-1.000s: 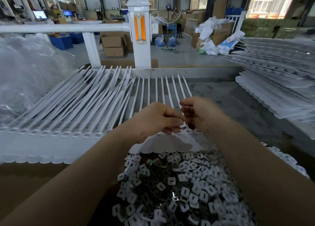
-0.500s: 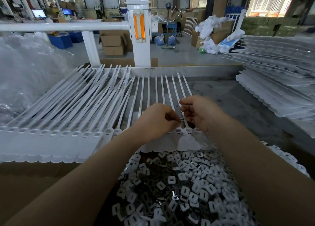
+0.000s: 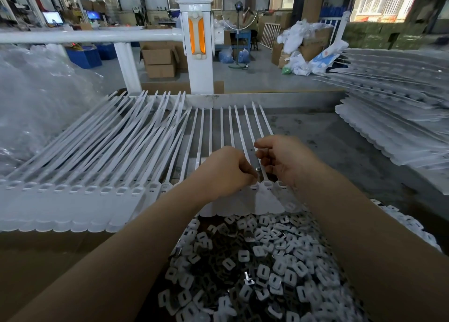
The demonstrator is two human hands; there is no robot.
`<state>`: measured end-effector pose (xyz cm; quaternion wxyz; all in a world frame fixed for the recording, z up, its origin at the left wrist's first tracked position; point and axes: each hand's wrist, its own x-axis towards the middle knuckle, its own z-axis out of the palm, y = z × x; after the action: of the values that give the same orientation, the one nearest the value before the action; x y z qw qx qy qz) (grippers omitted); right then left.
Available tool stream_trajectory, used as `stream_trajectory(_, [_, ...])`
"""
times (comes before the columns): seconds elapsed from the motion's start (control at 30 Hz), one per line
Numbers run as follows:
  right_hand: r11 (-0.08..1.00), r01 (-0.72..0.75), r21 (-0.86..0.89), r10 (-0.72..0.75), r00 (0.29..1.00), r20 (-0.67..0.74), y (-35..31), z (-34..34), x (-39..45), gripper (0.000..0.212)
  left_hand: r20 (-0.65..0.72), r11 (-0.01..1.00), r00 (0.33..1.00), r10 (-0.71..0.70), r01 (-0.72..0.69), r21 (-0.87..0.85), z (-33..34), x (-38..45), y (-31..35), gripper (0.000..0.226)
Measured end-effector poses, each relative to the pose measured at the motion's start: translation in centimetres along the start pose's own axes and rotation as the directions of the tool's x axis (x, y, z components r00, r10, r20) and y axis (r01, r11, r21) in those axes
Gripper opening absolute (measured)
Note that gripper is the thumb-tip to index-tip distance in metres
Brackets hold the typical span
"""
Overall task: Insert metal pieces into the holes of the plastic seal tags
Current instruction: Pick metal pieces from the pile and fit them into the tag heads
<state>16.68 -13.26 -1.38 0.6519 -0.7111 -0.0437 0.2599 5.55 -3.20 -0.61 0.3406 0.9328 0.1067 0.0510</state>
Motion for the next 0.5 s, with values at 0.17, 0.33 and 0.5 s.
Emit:
stream_trajectory(0.17, [1.000, -0.007, -0.016, 0.007, 1.000, -0.006, 0.1, 0.0, 0.2, 0.011, -0.003, 0.999, 0.999, 0.045, -0.044, 0.024, 0.0, 0.0, -0.1, 0.009])
stream_trajectory(0.33, [1.000, 0.002, -0.004, -0.002, 1.000, 0.006, 0.1, -0.1, 0.2, 0.011, 0.094, 0.979, 0.983, 0.160, -0.170, 0.116, -1.3, -0.7, -0.5, 0.017])
stream_trajectory(0.5, [1.000, -0.018, -0.014, 0.018, 1.000, 0.011, 0.0, -0.1, 0.2, 0.015, 0.099, 0.930, 0.960, 0.264, -0.280, 0.240, -1.6, -1.1, -0.5, 0.017])
